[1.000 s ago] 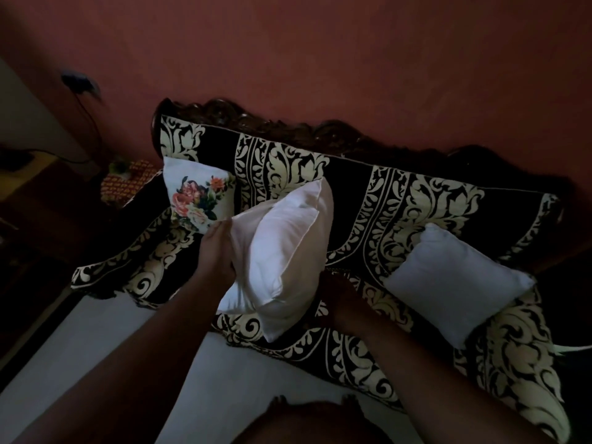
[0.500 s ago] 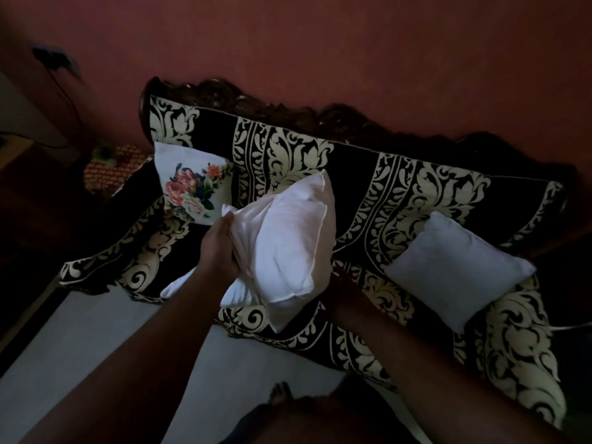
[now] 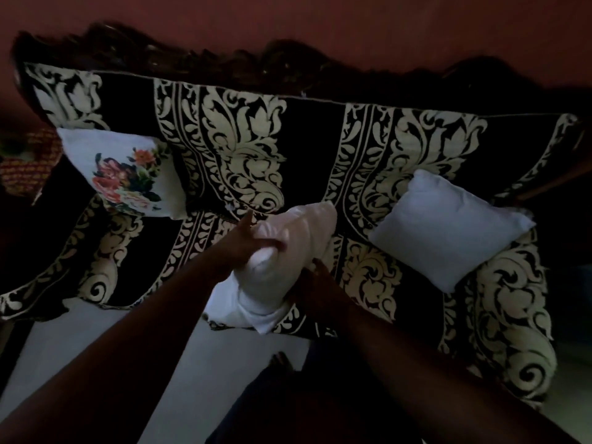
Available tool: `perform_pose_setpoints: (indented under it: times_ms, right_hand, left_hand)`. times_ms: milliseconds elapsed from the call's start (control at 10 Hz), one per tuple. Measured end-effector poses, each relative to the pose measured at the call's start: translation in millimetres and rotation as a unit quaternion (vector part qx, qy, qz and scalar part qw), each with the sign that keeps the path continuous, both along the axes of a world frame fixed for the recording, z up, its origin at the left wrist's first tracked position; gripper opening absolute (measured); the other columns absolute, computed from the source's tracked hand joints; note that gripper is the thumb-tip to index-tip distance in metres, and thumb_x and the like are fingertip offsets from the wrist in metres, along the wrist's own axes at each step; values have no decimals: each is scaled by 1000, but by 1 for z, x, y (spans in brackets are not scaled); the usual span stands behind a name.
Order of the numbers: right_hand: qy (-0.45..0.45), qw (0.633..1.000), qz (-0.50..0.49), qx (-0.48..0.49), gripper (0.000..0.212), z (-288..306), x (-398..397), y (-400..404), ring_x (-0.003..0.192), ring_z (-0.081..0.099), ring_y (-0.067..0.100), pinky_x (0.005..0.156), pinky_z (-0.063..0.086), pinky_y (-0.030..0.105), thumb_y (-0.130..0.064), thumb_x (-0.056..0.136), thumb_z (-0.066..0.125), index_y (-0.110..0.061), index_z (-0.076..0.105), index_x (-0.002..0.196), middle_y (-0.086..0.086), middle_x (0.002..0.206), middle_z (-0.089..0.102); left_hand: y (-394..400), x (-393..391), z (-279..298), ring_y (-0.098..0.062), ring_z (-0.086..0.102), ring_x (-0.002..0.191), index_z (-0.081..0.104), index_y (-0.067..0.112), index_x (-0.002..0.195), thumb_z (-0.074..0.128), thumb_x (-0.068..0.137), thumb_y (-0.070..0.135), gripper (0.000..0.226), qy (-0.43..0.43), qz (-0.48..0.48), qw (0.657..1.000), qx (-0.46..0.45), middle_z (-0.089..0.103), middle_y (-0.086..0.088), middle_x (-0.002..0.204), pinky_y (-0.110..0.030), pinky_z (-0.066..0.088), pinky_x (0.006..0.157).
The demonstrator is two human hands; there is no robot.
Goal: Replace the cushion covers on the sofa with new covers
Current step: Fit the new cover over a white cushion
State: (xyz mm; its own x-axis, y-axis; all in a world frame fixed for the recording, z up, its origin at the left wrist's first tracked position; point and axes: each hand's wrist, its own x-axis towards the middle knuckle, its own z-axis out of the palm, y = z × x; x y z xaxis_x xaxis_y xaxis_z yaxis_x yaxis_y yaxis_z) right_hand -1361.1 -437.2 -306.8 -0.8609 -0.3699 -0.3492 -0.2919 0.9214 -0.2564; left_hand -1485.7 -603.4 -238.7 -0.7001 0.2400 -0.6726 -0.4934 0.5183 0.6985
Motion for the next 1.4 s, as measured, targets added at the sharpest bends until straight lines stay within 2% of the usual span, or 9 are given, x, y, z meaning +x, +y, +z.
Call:
perform_pose_setpoints:
  times_ms: [100,200,400,500,600,800,1000,1100,1400]
  right_hand:
    - [-15,997,-35,-68,25,-56,-5,10,98,66,-5,101,48,25,-53,82,56,-45,75,96,-26,98,72]
    - [5,996,81,-46,16,-93,-9,24,75,70,24,75,53,35,-15,75,61,-20,74,82,-1,79,70]
    - [-72,987,142,22,20,-145,-20,41,71,67,26,78,50,38,-21,73,52,-23,72,80,-1,73,67]
    - [-156,982,68,83,11,-173,-18,66,90,69,33,92,50,47,-19,76,66,-16,74,82,9,88,71]
    - [-73,991,-19,107,14,-188,-17,92,95,69,34,96,51,49,-21,77,64,-16,77,80,11,92,73]
    - [-13,1000,8,16,30,-192,-26,97,125,53,35,118,24,45,-19,94,52,-7,73,112,18,124,67]
    - [47,991,100,-75,27,-197,-43,72,115,63,39,109,39,52,-12,95,43,-7,68,104,21,119,68]
    - [39,996,14,-84,30,-202,-67,51,73,71,34,74,56,41,-10,89,46,-3,74,81,15,79,71]
    - [-33,987,105,117,23,-212,-57,44,95,63,39,106,42,59,-9,78,48,-5,70,80,17,86,66]
  left_hand:
    - [17,-16,-22,-14,54,119,38,26,153,84,65,31,100,53,-115,988,-84,57,-1,137,-20,40,93]
    - [18,-31,-55,-24,53,131,50,20,148,65,60,38,91,85,-191,971,-120,58,-9,142,-24,37,102]
    - [9,-35,-112,-18,55,123,57,20,142,57,86,11,57,86,-235,950,-185,62,-1,133,-18,31,96]
    - [4,-35,-131,-9,47,116,56,23,143,55,94,8,51,75,-231,953,-183,55,11,124,-21,32,96]
    - [-12,-38,-152,-17,45,137,50,30,147,49,90,29,58,24,-244,955,-164,50,3,147,-30,33,110]
    - [0,-26,-188,-36,26,150,18,21,160,51,91,16,77,131,-428,826,-342,13,-12,168,-57,32,115]
    - [-2,-28,-208,-31,44,141,45,16,149,46,94,25,55,379,-338,811,-289,50,-10,152,-56,29,117]
    - [-1,-29,-209,-33,30,149,17,26,161,47,93,59,81,361,-424,778,-291,33,-8,161,-65,23,116]
    - [4,-48,-231,-40,51,106,14,28,161,51,92,33,79,364,-384,746,-405,53,-17,122,-63,39,97]
